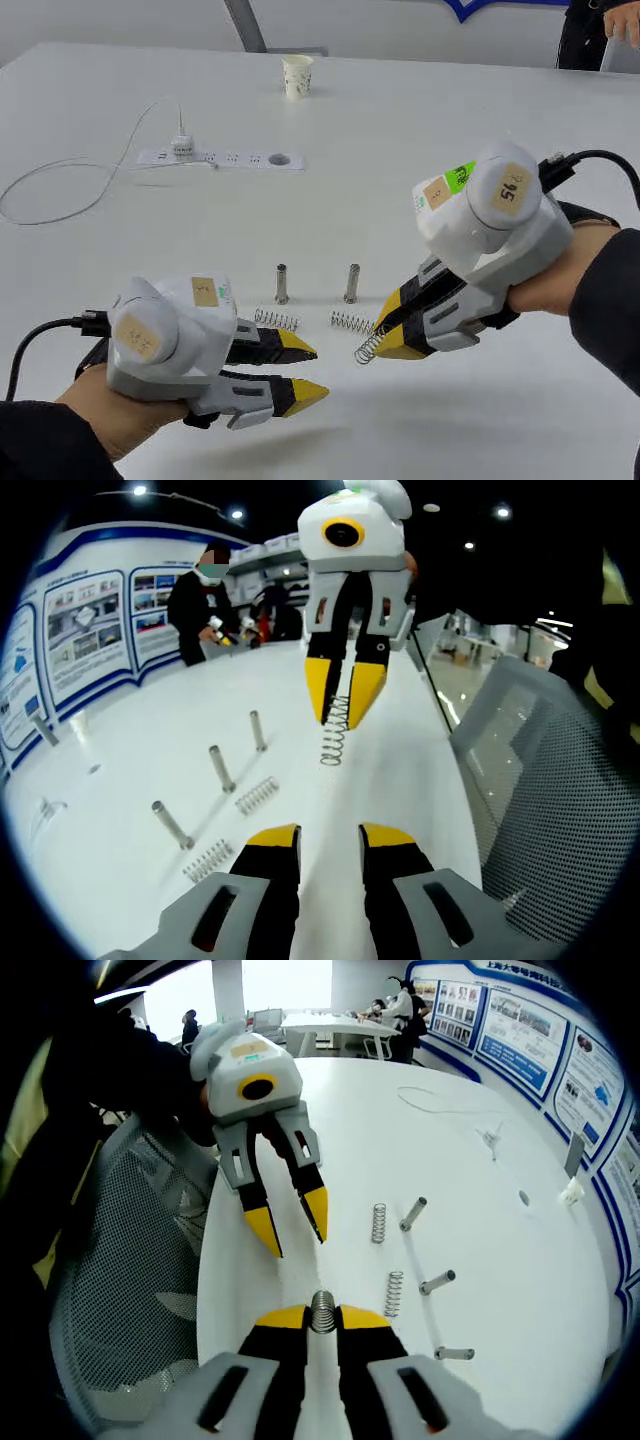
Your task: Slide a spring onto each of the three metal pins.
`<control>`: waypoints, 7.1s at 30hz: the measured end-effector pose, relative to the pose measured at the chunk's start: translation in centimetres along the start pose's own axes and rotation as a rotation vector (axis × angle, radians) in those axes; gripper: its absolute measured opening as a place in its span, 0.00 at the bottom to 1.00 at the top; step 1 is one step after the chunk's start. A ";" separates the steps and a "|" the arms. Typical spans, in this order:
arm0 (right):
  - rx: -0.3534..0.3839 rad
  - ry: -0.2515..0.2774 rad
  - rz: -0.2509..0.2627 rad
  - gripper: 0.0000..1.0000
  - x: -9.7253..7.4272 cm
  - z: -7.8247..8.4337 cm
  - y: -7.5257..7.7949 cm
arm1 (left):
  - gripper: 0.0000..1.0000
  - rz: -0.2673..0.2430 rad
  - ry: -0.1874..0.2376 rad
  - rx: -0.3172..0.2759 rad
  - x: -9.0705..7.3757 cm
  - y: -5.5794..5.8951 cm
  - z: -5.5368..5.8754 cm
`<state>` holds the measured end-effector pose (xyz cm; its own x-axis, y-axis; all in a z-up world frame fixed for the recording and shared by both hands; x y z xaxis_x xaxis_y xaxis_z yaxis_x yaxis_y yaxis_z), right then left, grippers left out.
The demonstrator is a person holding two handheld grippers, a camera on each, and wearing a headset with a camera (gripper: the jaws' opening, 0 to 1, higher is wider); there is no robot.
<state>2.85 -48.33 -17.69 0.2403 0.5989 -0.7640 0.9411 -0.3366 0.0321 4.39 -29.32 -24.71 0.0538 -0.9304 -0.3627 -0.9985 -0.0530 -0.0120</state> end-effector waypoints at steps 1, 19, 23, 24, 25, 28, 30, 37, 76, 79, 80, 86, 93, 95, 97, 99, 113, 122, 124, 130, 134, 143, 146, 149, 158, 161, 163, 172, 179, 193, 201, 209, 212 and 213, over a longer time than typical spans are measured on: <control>0.003 -0.006 0.008 0.12 -0.3 0.1 0.2 | 0.24 -0.007 0.002 -0.006 -0.3 -0.1 0.1; 0.036 -0.061 0.103 0.12 -3.7 0.7 3.3 | 0.42 -0.120 0.018 -0.083 -3.4 -1.3 1.4; 0.045 -0.085 0.117 0.12 -4.1 1.1 4.2 | 0.46 -0.139 0.008 -0.097 -3.8 -1.3 1.9; 0.045 -0.090 0.121 0.12 -4.3 1.2 4.4 | 0.46 -0.142 0.008 -0.100 -3.9 -1.3 1.9; 0.048 -0.094 0.123 0.12 -4.3 1.2 4.6 | 0.47 -0.147 0.007 -0.103 -3.9 -1.2 2.0; 0.057 -0.106 0.135 0.12 -4.6 1.6 5.8 | 0.49 -0.162 -0.001 -0.115 -4.2 -1.2 2.3; 0.055 -0.124 0.148 0.12 -4.7 1.8 6.4 | 0.50 -0.166 -0.004 -0.120 -4.2 -1.2 2.4; 0.056 -0.169 0.174 0.12 -4.5 2.0 8.2 | 0.52 -0.173 -0.011 -0.129 -4.4 -1.1 2.7; 0.079 -0.318 0.129 0.12 -0.5 3.4 11.7 | 0.57 -0.200 -0.013 -0.163 -4.8 -1.3 3.5; 0.084 -0.325 0.124 0.12 0.0 3.6 11.8 | 0.57 -0.202 -0.013 -0.165 -4.9 -1.3 3.5; 0.088 -0.327 0.121 0.12 0.1 3.7 11.8 | 0.57 -0.202 -0.014 -0.165 -4.9 -1.3 3.5; 0.098 -0.339 0.112 0.12 1.1 4.2 11.8 | 0.57 -0.204 -0.016 -0.169 -4.9 -1.3 3.6; 0.108 -0.351 0.105 0.12 2.3 5.0 11.9 | 0.57 -0.202 -0.018 -0.172 -4.9 -1.3 3.7; 0.112 -0.352 0.104 0.12 2.5 5.1 11.8 | 0.57 -0.203 -0.018 -0.173 -5.0 -1.3 3.8; 0.117 -0.354 0.104 0.12 2.6 5.2 11.7 | 0.57 -0.204 -0.018 -0.176 -5.0 -1.3 3.8; 0.119 -0.359 0.106 0.12 2.8 5.3 11.7 | 0.57 -0.203 -0.021 -0.177 -5.0 -1.3 3.9; 0.107 -0.346 0.111 0.14 2.9 5.4 11.2 | 0.57 -0.207 -0.021 -0.176 -5.1 -1.2 3.7; 0.106 -0.315 0.135 0.21 2.3 5.5 10.9 | 0.57 -0.208 -0.019 -0.173 -5.2 -1.2 3.6; 0.107 -0.310 0.144 0.21 2.0 5.5 10.8 | 0.57 -0.209 -0.017 -0.173 -5.2 -1.2 3.5; 0.125 -0.284 0.165 0.22 1.4 5.9 10.3 | 0.57 -0.209 -0.014 -0.171 -5.2 -1.2 3.5; 0.134 -0.282 0.175 0.22 0.9 6.3 9.8 | 0.57 -0.207 -0.011 -0.167 -5.1 -1.2 3.4; 0.158 -0.256 0.182 0.22 0.5 6.7 8.2 | 0.56 -0.203 -0.009 -0.160 -5.0 -1.3 3.3; 0.163 -0.249 0.176 0.22 0.7 6.7 7.6 | 0.56 -0.202 -0.007 -0.160 -5.0 -1.3 3.2; 0.162 -0.242 0.169 0.22 0.9 6.6 7.1 | 0.56 -0.200 -0.010 -0.156 -5.0 -1.3 3.1; 0.129 -0.215 0.139 0.22 2.0 5.3 5.7 | 0.56 -0.198 -0.005 -0.150 -4.8 -1.2 2.8; 0.128 -0.203 0.131 0.22 2.6 4.9 5.6 | 0.56 -0.198 -0.005 -0.150 -4.8 -1.2 2.8; 0.126 -0.188 0.126 0.22 3.0 4.5 5.5 | 0.56 -0.197 -0.005 -0.150 -4.8 -1.2 2.8; 0.128 -0.154 0.109 0.21 5.1 3.8 5.7 | 0.55 -0.199 -0.006 -0.151 -4.9 -1.2 2.8; 0.133 -0.139 0.107 0.19 6.2 3.6 6.0 | 0.55 -0.198 -0.008 -0.151 -4.8 -1.1 2.8; 0.144 -0.154 0.083 0.16 7.7 4.0 6.7 | 0.54 -0.203 -0.015 -0.156 -5.0 -1.0 2.8; 0.155 -0.168 0.070 0.14 8.2 4.3 6.9 | 0.54 -0.209 -0.015 -0.160 -5.2 -1.0 2.8; 0.148 -0.165 0.066 0.12 8.1 4.2 6.9 | 0.54 -0.207 -0.014 -0.158 -5.0 -0.9 2.7; 0.142 -0.165 0.065 0.11 8.0 4.2 6.8 | 0.54 -0.204 -0.013 -0.155 -4.9 -0.9 2.6; 0.140 -0.164 0.065 0.11 7.8 4.2 6.8 | 0.53 -0.203 -0.013 -0.155 -4.9 -0.9 2.6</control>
<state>10.10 -48.93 -26.16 0.2468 0.4502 -0.8582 0.8797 -0.4754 0.0036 5.03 -23.80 -25.35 0.2522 -0.8903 -0.3792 -0.9541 -0.2943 0.0564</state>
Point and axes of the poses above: the centre of the closed fingertips' face, and the gripper's own axes: x roughly forward along the fingers, y roughly to its right, z roughly out of its underside, the point moved 10 cm from there along -x, roughly backward along the fingers, and after that the axes turned 7 degrees about y, right-handed, at the moved point
